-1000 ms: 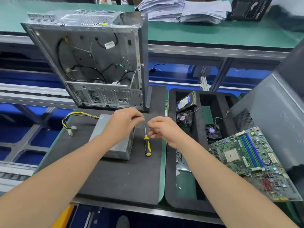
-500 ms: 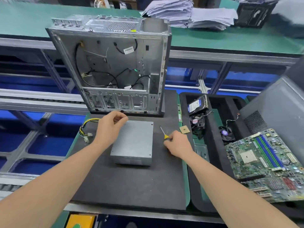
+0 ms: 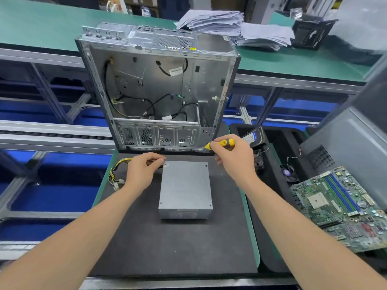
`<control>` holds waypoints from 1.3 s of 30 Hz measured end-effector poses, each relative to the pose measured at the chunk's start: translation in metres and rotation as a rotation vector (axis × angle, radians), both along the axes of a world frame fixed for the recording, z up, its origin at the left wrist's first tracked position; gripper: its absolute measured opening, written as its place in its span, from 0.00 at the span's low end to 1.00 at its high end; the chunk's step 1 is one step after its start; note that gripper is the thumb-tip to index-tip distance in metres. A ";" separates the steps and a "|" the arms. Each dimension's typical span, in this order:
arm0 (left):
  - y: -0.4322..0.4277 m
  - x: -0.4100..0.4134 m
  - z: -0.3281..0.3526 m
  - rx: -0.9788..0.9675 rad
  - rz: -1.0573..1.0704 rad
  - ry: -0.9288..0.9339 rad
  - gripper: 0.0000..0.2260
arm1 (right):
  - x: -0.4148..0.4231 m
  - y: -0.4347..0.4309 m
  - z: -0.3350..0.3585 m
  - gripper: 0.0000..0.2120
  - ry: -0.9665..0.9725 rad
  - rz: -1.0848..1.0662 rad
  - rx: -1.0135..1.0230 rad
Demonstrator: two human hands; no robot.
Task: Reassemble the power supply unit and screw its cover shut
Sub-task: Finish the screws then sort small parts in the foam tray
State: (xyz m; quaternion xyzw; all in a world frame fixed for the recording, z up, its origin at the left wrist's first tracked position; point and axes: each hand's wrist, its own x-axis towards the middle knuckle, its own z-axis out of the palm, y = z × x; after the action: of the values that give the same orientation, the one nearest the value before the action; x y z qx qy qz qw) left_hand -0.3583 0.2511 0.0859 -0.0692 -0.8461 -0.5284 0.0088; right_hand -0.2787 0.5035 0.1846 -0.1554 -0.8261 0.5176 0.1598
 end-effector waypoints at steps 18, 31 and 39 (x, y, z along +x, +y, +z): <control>-0.014 -0.017 -0.005 0.020 -0.211 0.018 0.11 | -0.028 -0.055 0.000 0.03 0.028 0.263 0.154; -0.011 -0.013 -0.011 -0.001 -0.153 0.074 0.12 | -0.040 -0.056 0.006 0.04 0.023 0.389 0.334; -0.015 -0.015 -0.009 0.023 -0.207 0.046 0.12 | -0.052 -0.076 0.021 0.12 0.004 0.451 0.469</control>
State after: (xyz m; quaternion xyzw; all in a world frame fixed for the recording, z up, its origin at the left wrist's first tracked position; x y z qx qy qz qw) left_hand -0.3737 0.2362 0.0766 -0.1683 -0.8280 -0.5342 -0.0254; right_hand -0.3304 0.4276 0.2053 0.0735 -0.9361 0.3358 0.0745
